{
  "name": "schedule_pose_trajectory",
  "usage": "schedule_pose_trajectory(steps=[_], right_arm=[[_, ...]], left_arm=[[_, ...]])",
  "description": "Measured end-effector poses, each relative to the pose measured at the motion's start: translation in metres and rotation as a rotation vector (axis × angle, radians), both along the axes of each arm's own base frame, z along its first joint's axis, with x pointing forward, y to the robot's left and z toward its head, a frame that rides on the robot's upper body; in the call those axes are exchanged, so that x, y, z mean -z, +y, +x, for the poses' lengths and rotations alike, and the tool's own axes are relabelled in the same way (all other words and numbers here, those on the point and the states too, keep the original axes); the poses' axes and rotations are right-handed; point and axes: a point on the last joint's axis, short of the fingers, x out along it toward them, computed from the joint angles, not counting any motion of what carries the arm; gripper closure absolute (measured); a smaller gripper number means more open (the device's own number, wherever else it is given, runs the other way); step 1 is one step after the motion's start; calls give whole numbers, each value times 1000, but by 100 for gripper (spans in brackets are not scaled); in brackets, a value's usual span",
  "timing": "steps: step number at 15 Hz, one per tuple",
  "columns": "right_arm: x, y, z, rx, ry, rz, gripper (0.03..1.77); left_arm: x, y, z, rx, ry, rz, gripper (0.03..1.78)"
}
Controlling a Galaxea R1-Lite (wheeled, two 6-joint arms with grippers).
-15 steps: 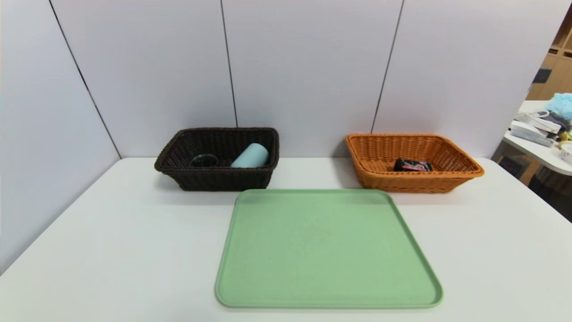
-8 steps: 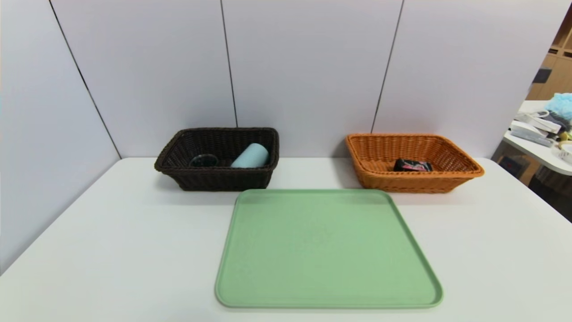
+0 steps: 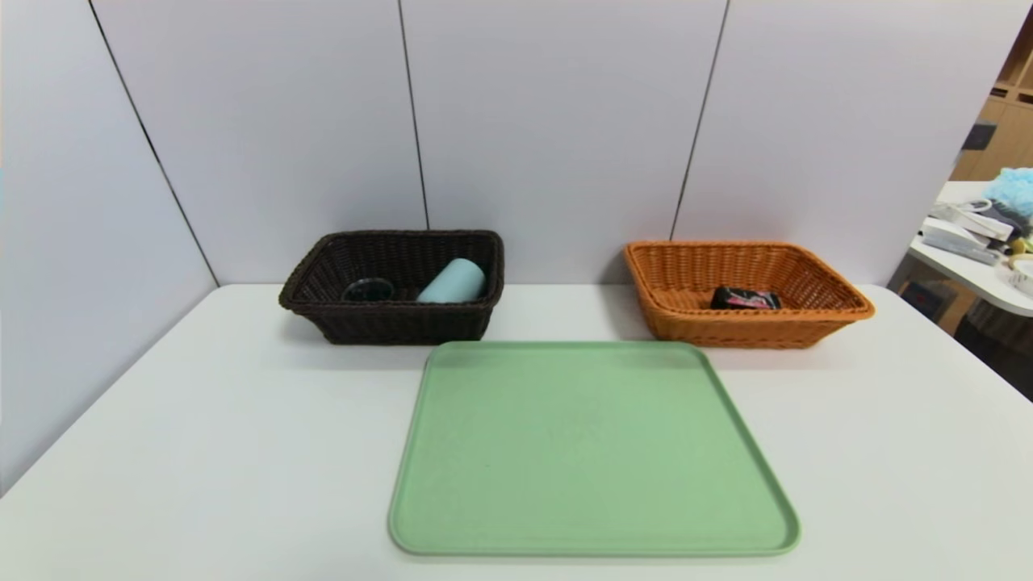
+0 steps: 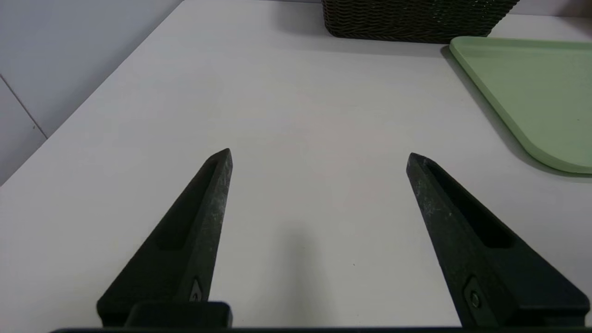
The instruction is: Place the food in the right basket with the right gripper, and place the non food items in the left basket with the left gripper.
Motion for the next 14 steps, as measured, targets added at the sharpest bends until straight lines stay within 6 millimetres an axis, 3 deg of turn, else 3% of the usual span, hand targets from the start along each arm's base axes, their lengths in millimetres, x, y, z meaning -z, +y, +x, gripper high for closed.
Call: schedule_pose_trajectory(steps=[6, 14], right_arm=[[0, 0, 0, 7, 1, 11, 10], [0, 0, 0, 10, 1, 22, 10]], left_arm=[[0, 0, 0, -1, -3, -18, 27], [0, 0, 0, -2, -4, -26, 17]])
